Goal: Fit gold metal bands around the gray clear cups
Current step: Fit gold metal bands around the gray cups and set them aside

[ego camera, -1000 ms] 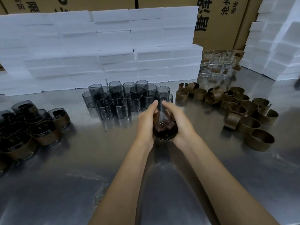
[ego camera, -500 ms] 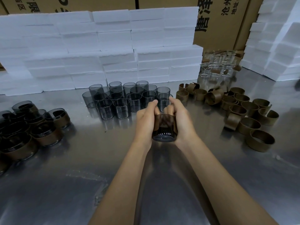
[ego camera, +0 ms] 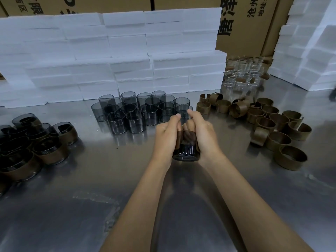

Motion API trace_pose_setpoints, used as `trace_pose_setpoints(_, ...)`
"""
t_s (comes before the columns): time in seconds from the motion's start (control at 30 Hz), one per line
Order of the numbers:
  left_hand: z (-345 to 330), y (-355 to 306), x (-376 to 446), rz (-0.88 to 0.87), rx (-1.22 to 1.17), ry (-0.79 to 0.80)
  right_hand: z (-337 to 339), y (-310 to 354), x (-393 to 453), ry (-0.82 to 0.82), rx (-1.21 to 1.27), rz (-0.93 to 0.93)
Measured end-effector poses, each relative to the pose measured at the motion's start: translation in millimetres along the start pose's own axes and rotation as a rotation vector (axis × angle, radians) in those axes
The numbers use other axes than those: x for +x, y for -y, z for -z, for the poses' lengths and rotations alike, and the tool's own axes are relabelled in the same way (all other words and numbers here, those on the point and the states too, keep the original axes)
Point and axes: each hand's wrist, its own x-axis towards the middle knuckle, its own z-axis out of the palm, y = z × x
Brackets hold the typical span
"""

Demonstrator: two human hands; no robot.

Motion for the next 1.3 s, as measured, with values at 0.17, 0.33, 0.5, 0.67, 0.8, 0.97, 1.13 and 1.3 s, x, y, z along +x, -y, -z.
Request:
trace_pose_setpoints(0.17, 2, 1, 2, -0.057, 0.03, -0.026, -1, 2, -1, -0.048, -0.027, -0.02)
trace_pose_setpoints(0.33, 6, -10, 4, -0.261, 0.115, -0.07, 5, 5, -2, 0.154, 0.172, -0.311)
trace_pose_setpoints(0.5, 17, -12, 4, -0.386, 0.183, -0.099, 6, 1, -5, 0.363, 0.187, -0.538)
trace_pose_setpoints(0.67, 18, -9, 9, -0.356, 0.24, -0.111, 5, -2, 0, 0.232, 0.215, -0.463)
trace_pose_setpoints(0.8, 23, -5, 12, -0.223, 0.167, -0.085, 9, 2, 5, 0.23, 0.259, -0.387)
trace_pose_setpoints(0.97, 20, -4, 12, -0.166, 0.193, -0.026, 16, 6, 8, 0.206, 0.274, -0.344)
trace_pose_setpoints(1.13, 17, -7, 9, -0.175, 0.206, 0.011, 15, 11, 6, 0.101, 0.301, -0.346)
trace_pose_setpoints(1.3, 8, 0, 6, -0.171, 0.29, 0.014, 12, 6, 8, -0.005, 0.408, -0.226)
